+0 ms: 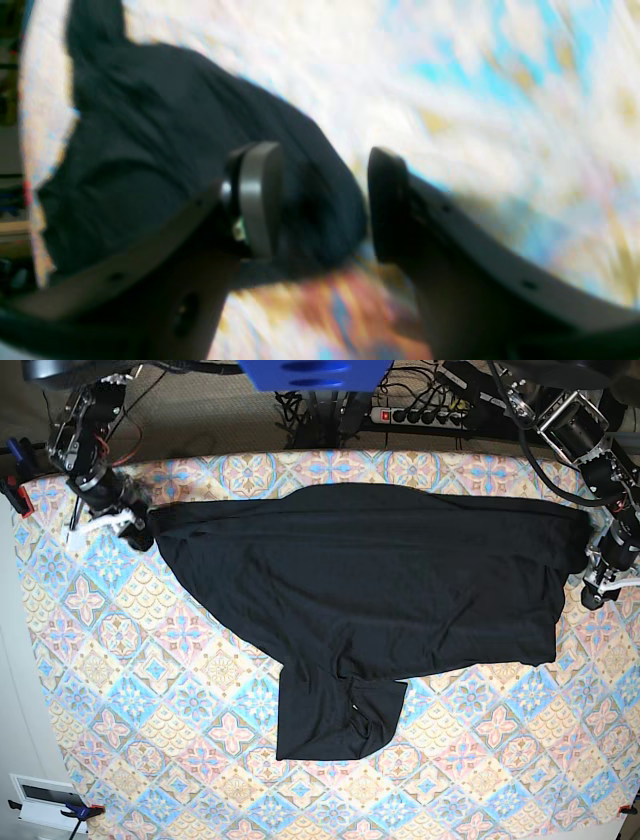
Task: Layout the t-shirt on the table in an organized manner, then fold the t-shirt properly
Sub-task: 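Lower the held edge with both grippers onto the table, then drag the shirt corner with the right gripper toward the shirt's middle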
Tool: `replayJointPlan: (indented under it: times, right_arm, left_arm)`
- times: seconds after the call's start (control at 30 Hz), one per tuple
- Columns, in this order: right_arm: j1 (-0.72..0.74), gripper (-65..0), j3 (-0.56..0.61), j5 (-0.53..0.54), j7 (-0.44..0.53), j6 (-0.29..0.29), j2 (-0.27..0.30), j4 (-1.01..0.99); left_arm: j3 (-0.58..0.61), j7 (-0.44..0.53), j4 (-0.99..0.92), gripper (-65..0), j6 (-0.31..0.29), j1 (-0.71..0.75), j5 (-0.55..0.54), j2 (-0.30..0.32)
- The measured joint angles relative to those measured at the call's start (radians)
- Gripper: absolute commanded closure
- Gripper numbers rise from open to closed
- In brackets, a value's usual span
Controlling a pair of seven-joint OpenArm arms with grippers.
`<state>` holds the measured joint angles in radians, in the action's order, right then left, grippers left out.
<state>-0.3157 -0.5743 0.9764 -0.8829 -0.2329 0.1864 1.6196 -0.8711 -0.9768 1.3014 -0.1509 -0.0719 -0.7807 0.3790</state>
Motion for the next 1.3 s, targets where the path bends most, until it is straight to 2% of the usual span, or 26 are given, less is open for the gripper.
replayJointPlan:
  times: [0.37,0.57,0.67,0.97,1.1,1.3]
  right_arm:
    - [0.04,-26.6,-0.003,-0.008,0.008,0.0,0.001,-0.007]
    - [0.025,-26.6,-0.003,-0.164,-0.008,0.002,-0.002,0.001]
    - [0.033,-26.6,-0.003,-0.17,-0.008,0.001,-0.004,0.001]
    - [0.033,-26.6,0.0,-0.294,-0.006,0.001,-0.004,-0.004]
    - [0.078,-26.6,0.002,-0.297,-0.018,0.001,-0.004,-0.011]
    - [0.156,-26.6,0.12,-0.296,-0.006,0.0,-0.005,-0.01]
  left_arm:
    - [0.0,0.0,0.0,-28.5,0.0,0.0,0.001,0.0]
    - [0.0,0.0,0.0,-28.5,0.0,0.0,0.0,0.0]
    - [0.0,0.0,0.0,-28.5,0.0,0.0,0.0,0.0]
    - [0.0,0.003,0.0,-28.5,0.0,0.0,0.001,-0.013]
    - [0.0,-0.001,0.0,-28.5,0.0,0.001,0.005,-0.03]
    - [0.0,0.0,0.0,-28.5,0.0,0.002,0.008,-0.042]
